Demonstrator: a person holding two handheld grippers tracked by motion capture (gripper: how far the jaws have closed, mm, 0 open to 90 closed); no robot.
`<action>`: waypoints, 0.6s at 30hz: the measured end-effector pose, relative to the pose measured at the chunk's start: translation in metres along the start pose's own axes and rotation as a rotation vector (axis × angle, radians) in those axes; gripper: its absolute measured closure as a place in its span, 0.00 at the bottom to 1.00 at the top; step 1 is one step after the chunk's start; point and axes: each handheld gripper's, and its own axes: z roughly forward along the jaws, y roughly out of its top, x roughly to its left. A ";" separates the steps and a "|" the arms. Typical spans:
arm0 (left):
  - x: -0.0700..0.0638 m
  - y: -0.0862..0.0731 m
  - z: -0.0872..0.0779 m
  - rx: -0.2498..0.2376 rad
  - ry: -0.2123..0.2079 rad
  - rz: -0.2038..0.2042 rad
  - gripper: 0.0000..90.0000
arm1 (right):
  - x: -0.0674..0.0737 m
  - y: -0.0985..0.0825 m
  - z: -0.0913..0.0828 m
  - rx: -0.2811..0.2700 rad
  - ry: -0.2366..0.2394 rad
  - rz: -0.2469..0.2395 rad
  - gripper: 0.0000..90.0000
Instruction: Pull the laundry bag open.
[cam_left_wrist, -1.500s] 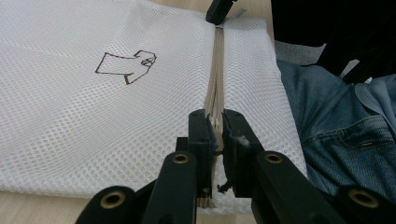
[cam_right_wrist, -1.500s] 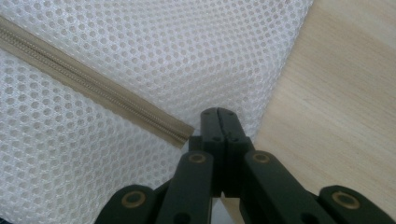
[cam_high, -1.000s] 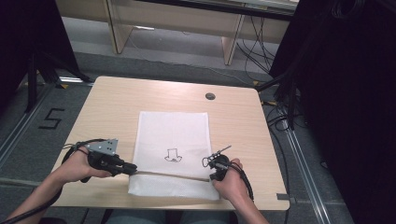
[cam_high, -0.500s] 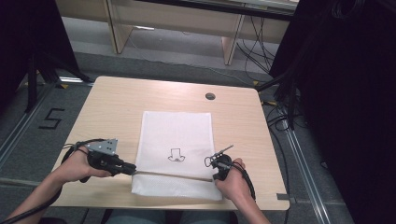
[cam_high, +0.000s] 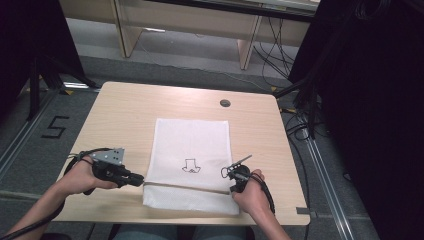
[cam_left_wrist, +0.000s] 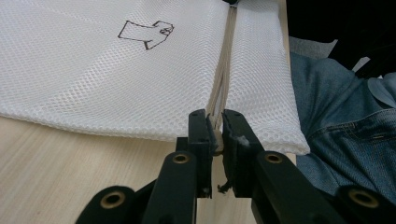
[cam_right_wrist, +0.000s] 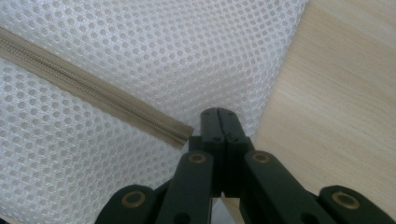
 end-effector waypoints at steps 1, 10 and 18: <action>0.001 0.000 0.000 0.006 0.001 0.005 0.91 | 0.002 0.001 0.000 0.007 -0.004 0.020 1.00; 0.000 -0.001 -0.001 -0.009 -0.002 -0.018 0.91 | -0.002 -0.001 0.000 0.021 -0.003 -0.011 1.00; 0.001 -0.001 -0.001 0.001 0.002 -0.016 0.91 | 0.000 0.000 -0.001 0.024 0.016 0.039 1.00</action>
